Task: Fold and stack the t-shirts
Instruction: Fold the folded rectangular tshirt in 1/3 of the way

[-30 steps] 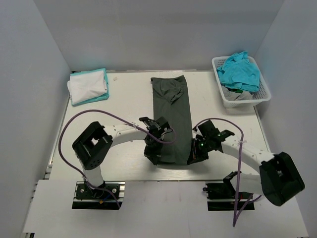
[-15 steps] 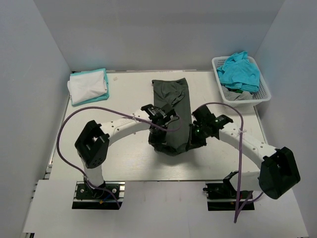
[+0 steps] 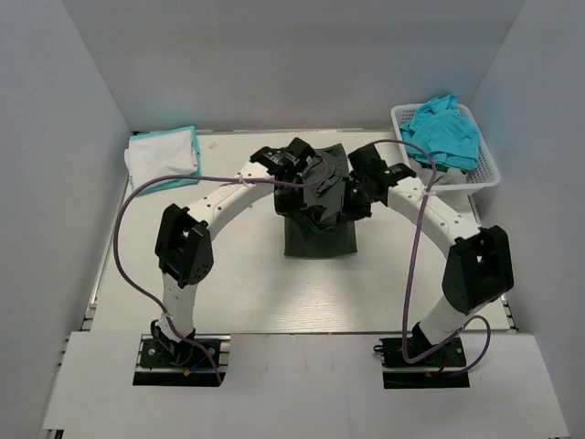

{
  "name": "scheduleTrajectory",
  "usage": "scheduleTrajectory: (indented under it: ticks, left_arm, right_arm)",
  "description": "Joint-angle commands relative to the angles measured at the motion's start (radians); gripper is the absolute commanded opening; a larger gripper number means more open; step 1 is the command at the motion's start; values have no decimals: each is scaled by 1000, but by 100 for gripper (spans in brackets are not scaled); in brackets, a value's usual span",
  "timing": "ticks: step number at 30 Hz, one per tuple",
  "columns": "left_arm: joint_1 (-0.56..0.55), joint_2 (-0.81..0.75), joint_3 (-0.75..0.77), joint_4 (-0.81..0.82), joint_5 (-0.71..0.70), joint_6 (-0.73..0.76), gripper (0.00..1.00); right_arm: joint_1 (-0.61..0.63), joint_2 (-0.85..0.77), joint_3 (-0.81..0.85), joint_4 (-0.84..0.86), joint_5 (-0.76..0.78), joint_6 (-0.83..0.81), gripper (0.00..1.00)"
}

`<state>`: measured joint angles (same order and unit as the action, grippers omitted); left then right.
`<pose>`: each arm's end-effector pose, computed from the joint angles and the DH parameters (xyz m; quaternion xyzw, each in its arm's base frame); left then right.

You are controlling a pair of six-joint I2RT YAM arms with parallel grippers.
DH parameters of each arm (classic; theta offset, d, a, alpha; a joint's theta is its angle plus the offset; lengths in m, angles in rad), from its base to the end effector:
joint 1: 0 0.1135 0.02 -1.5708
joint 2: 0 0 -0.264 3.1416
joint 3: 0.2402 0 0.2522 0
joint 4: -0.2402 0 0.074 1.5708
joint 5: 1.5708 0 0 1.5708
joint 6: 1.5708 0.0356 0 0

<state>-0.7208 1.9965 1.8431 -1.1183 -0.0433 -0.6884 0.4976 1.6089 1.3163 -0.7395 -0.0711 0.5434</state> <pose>0.3110 -0.2711 0.2711 0.0128 0.9885 -0.0802 0.1273 0.2959 0.1636 0.2701 0.0126 0.9633 0.1620 0.2137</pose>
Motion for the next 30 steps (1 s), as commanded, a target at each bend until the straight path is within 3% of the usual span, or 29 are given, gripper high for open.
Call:
scheduleTrajectory:
  ticks: [1,22,24,25,26,27,28,29,30]
  left_arm:
    - [27,15,65,3,-10,22,0]
    - [162,258,240,89,88,101,0]
    - [175,284,272,103,99,110,5]
    - [175,315,292,103,99,119,9]
    - [185,332,336,103,99,119,21]
    - [198,347,361,103,99,119,30]
    - [198,360,384,103,99,119,47]
    - [213,372,425,91,99,119,64]
    - [228,384,439,91,99,119,86]
  right_arm:
    - [-31,29,99,8,16,-43,0]
    - [-105,368,372,-21,-21,-17,0]
    - [-110,402,394,-21,25,12,0]
    - [-125,413,406,-20,34,23,0]
    - [-128,454,460,-21,48,32,0]
    - [-134,470,481,-24,44,39,11]
    - [-149,502,513,-46,28,50,26]
    - [-152,534,606,-52,21,47,32]
    - [-160,554,636,-61,-1,50,51]
